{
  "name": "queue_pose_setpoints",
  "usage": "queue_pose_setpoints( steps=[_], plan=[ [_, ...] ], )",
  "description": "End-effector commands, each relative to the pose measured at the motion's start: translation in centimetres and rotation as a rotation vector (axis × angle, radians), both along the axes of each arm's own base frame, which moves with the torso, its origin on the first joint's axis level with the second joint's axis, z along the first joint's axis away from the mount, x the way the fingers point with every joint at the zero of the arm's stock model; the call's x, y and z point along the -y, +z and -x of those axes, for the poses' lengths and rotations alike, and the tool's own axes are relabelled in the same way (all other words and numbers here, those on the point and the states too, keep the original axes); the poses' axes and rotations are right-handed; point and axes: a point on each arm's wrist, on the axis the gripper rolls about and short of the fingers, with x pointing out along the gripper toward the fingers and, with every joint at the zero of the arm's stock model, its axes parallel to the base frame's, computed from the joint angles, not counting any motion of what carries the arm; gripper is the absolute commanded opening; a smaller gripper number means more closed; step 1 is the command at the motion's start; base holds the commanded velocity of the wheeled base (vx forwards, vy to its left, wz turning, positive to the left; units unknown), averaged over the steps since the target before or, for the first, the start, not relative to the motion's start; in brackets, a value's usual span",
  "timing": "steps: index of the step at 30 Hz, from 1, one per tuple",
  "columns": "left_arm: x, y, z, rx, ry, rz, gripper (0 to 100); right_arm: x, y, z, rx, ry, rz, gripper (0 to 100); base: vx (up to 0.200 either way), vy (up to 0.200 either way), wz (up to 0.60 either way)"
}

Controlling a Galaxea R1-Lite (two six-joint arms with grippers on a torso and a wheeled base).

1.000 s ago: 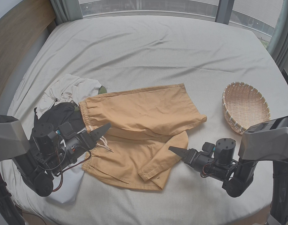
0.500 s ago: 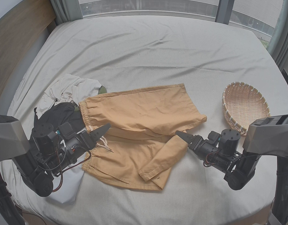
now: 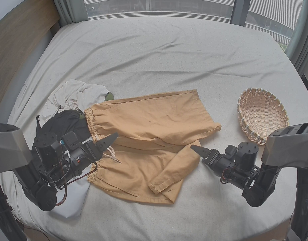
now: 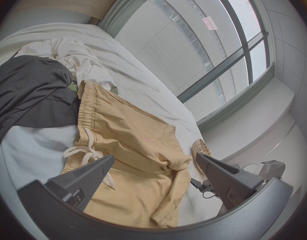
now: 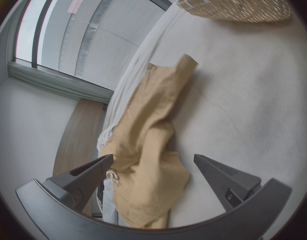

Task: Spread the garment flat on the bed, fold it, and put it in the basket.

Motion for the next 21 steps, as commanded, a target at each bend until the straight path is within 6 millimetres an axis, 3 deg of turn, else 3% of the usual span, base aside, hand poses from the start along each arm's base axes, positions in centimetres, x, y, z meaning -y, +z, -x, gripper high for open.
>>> queue_pose_setpoints(
  steps=[1,21],
  plan=[
    [0.0,0.0,0.0,0.002,-0.001,0.000,100,-0.9,-1.4,0.6,-0.039,0.031,0.017,100,0.000,0.000,0.00],
    [0.0,0.0,0.0,0.000,0.001,0.000,100,-1.8,0.6,0.5,0.005,0.033,-0.047,100,0.000,0.000,0.00]
  ],
)
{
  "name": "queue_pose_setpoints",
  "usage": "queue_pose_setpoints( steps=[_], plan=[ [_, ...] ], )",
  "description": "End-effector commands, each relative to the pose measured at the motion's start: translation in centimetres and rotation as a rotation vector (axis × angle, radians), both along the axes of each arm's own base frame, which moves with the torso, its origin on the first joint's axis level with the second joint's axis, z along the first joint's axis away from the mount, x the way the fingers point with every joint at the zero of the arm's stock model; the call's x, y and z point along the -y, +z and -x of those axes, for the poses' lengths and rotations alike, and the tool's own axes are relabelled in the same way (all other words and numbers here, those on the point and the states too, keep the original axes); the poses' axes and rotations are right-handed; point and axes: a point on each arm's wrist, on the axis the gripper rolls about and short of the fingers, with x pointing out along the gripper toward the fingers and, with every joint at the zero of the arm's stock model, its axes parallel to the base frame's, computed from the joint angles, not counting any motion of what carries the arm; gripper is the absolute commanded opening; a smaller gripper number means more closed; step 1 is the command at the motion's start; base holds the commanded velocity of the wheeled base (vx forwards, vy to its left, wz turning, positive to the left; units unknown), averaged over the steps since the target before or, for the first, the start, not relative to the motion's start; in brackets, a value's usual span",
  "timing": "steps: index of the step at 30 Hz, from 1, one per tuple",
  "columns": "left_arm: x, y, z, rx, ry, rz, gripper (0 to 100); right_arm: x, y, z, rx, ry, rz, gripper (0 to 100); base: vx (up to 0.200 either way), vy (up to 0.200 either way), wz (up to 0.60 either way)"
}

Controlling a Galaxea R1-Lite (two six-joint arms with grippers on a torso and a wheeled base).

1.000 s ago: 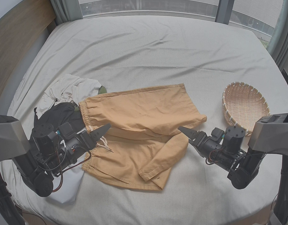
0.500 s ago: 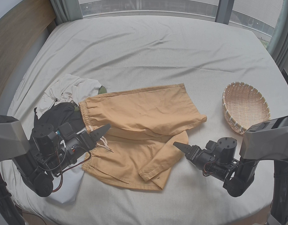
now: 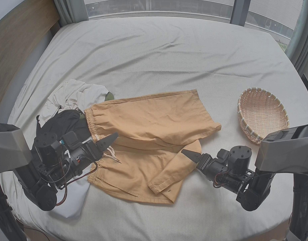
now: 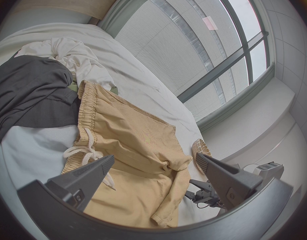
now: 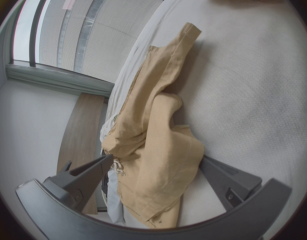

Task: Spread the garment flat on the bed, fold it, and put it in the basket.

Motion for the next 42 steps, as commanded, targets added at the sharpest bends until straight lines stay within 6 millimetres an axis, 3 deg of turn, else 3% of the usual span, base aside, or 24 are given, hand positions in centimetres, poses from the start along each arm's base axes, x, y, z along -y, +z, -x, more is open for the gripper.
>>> queue_pose_setpoints(
  steps=[1,14,25,33,42],
  plan=[
    [0.0,0.0,0.0,-0.001,0.001,0.001,100,0.2,0.7,0.1,0.017,-0.013,-0.007,0,0.000,0.000,0.00],
    [0.0,-0.1,0.0,-0.003,-0.001,-0.001,100,1.7,4.3,1.2,0.109,-0.080,-0.008,0,0.000,0.000,0.00],
    [0.1,-0.1,0.1,-0.005,-0.004,0.000,100,5.8,4.5,-1.1,0.177,-0.191,0.091,0,0.000,0.000,0.00],
    [0.1,-0.5,0.0,-0.018,-0.004,-0.006,100,8.1,4.7,-2.4,0.208,-0.170,0.101,0,0.000,0.000,0.00],
    [0.0,-0.9,0.1,-0.034,-0.002,-0.009,100,9.6,3.2,-3.7,0.202,-0.143,0.139,0,0.000,0.000,0.00]
  ],
)
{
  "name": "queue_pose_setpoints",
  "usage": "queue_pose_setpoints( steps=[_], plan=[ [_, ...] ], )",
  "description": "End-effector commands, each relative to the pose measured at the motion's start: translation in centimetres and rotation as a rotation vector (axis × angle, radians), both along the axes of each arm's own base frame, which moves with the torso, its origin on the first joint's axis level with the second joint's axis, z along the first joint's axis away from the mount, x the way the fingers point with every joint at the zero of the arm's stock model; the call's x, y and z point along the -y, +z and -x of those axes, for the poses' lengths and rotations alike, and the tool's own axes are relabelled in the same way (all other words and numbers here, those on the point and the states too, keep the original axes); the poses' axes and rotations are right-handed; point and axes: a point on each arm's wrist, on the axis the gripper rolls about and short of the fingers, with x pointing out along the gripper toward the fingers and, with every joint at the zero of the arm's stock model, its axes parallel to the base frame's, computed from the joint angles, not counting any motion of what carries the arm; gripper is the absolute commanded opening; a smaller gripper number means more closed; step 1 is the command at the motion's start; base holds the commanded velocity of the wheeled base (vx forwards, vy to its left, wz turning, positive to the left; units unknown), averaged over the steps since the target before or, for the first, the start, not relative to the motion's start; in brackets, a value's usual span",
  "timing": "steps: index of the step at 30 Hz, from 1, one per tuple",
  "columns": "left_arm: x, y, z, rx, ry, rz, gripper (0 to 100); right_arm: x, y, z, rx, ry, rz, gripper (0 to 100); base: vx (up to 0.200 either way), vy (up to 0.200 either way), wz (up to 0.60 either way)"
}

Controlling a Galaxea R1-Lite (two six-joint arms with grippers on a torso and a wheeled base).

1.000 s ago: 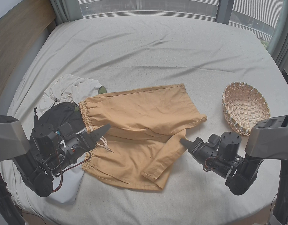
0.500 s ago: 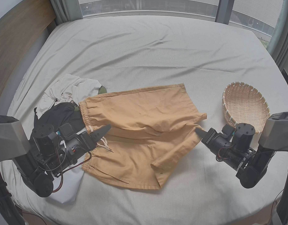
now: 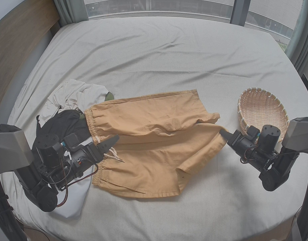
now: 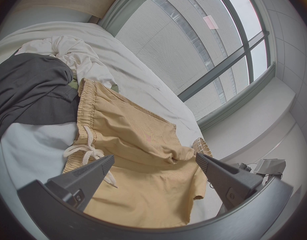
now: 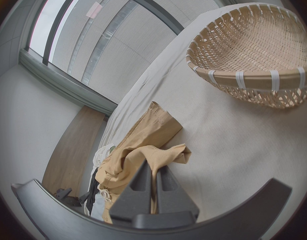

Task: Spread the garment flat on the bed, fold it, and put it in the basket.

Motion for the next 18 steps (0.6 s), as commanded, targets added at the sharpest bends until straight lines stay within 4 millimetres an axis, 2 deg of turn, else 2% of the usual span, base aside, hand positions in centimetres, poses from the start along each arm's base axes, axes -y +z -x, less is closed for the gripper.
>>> queue_pose_setpoints(
  steps=[1,8,9,14,17,18],
  plan=[
    [0.0,-0.4,0.0,-0.013,0.001,-0.004,100,0.6,-1.0,-0.4,-0.023,0.007,0.008,0,0.000,0.000,0.00],
    [-0.1,-0.7,0.0,-0.026,0.003,-0.008,100,0.5,-0.6,-0.7,-0.003,0.034,0.001,0,0.000,0.000,0.00],
    [-0.1,-0.9,0.0,-0.034,0.003,-0.012,100,0.5,-0.4,-0.9,0.009,0.030,-0.001,100,0.000,0.000,0.00],
    [-0.4,-1.6,0.3,-0.056,0.006,-0.034,100,0.4,0.3,-1.3,0.043,-0.029,-0.003,100,0.000,0.000,0.00],
    [-0.4,-1.6,0.3,-0.055,0.006,-0.039,100,0.4,0.3,-0.5,0.025,-0.057,0.008,100,0.000,0.000,0.00],
    [-0.4,-1.6,0.3,-0.055,0.006,-0.039,100,0.2,0.2,0.3,0.007,-0.047,0.018,100,0.000,0.000,0.00]
  ],
)
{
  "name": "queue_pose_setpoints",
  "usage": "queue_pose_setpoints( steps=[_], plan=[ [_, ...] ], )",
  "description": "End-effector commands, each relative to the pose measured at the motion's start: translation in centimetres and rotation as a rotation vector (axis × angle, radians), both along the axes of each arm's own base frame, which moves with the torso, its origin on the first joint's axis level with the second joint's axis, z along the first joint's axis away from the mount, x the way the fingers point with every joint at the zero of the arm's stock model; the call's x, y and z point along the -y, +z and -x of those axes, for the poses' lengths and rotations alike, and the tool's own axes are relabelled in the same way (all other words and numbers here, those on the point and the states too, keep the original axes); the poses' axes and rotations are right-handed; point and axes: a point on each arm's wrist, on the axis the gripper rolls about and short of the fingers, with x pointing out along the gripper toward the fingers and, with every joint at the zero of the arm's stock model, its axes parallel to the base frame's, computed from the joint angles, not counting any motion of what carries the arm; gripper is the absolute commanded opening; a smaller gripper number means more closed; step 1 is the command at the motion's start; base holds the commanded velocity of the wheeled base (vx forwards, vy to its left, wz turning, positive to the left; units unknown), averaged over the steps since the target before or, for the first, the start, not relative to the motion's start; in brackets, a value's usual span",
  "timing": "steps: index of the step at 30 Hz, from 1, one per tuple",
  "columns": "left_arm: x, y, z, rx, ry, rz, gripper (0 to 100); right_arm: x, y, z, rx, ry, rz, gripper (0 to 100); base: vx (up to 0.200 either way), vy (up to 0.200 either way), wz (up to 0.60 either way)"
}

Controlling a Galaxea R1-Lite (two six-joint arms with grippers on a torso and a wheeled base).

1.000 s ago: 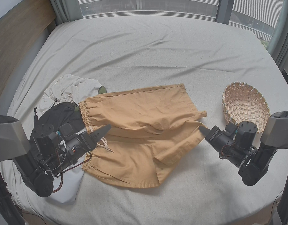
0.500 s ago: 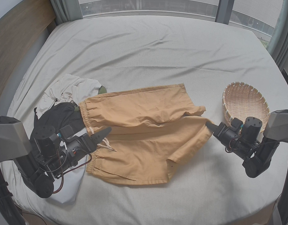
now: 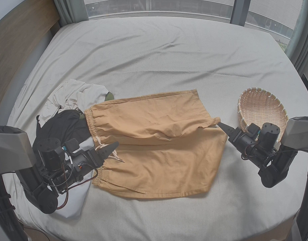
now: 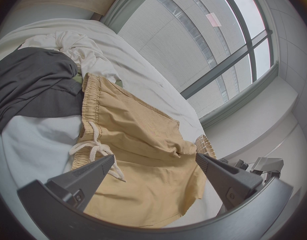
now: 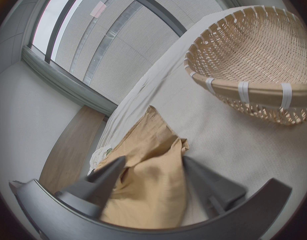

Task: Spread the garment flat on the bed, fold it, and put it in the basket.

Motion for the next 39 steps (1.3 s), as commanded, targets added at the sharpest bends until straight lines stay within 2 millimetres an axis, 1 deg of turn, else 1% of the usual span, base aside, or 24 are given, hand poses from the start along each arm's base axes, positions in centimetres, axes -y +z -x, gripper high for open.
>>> queue_pose_setpoints(
  steps=[1,3,4,6,9,12,13,14,17,20,21,22,26,28,30,35,36,38,39],
  plan=[
    [0.0,-0.3,0.0,-0.010,0.001,-0.006,100,-0.4,0.0,2.3,-0.045,0.021,0.025,100,0.000,0.000,0.00],
    [0.0,-0.3,0.0,-0.010,0.001,-0.006,100,-0.6,-0.5,3.2,-0.081,0.031,0.038,100,0.000,0.000,0.00],
    [0.0,-0.3,0.0,-0.010,0.001,-0.006,100,-0.6,-0.5,3.2,-0.081,0.031,0.038,100,0.000,0.000,0.00],
    [0.0,-0.3,0.0,-0.010,0.001,-0.006,100,-0.5,-1.4,4.3,-0.133,0.036,0.051,100,0.000,0.000,0.00],
    [0.0,-0.3,0.1,-0.010,-0.001,-0.006,100,-0.3,-2.3,4.5,-0.172,0.034,0.059,100,0.000,0.000,0.00],
    [0.0,-0.3,0.1,-0.011,-0.001,-0.007,100,-0.3,-3.6,4.2,-0.209,0.032,0.067,100,0.000,0.000,0.00],
    [0.0,-0.3,0.1,-0.012,0.000,-0.005,100,-0.3,-3.7,4.2,-0.210,0.031,0.066,100,0.000,0.000,0.00],
    [0.0,-0.3,0.1,-0.011,-0.001,-0.007,100,-0.3,-4.3,3.9,-0.223,0.032,0.070,100,0.000,0.000,0.00],
    [0.0,-0.3,0.1,-0.011,-0.001,-0.007,100,-0.5,-5.0,2.8,-0.215,0.027,0.068,100,0.000,0.000,0.00],
    [0.0,-0.2,0.1,-0.008,0.000,-0.004,100,-0.7,-5.2,1.4,-0.182,0.022,0.061,100,0.000,0.000,0.00],
    [0.0,-0.2,0.1,-0.008,0.000,-0.004,100,-0.7,-5.2,1.4,-0.182,0.022,0.061,100,0.000,0.000,0.00],
    [0.0,-0.2,0.1,-0.009,0.000,-0.004,100,-1.0,-4.9,0.7,-0.157,0.025,0.055,100,0.000,0.000,0.00],
    [-0.1,-0.1,0.1,-0.006,0.001,-0.003,100,-1.6,-4.6,0.4,-0.135,0.050,0.043,100,0.000,0.000,0.00],
    [0.0,-0.1,0.1,-0.005,0.000,-0.003,100,-2.2,-4.7,0.7,-0.146,0.081,0.041,100,0.000,0.000,0.00],
    [0.0,-0.1,0.1,-0.006,0.000,-0.003,100,-3.2,-5.1,1.6,-0.179,0.122,0.028,100,0.000,0.000,0.00],
    [-0.1,-0.2,0.2,-0.009,0.001,-0.004,100,-4.4,-5.3,3.4,-0.240,0.174,0.007,100,0.000,0.000,0.00],
    [-0.1,-0.2,0.2,-0.009,0.001,-0.004,100,-4.4,-5.3,3.5,-0.241,0.175,0.007,100,0.000,0.000,0.00],
    [-0.2,0.0,0.2,-0.005,0.003,-0.003,100,-4.8,-5.2,4.9,-0.269,0.203,0.019,100,0.000,0.000,0.00],
    [-0.2,-0.1,0.3,-0.006,0.003,-0.003,100,-4.9,-5.2,5.0,-0.271,0.205,0.019,100,0.000,0.000,0.00]
  ],
)
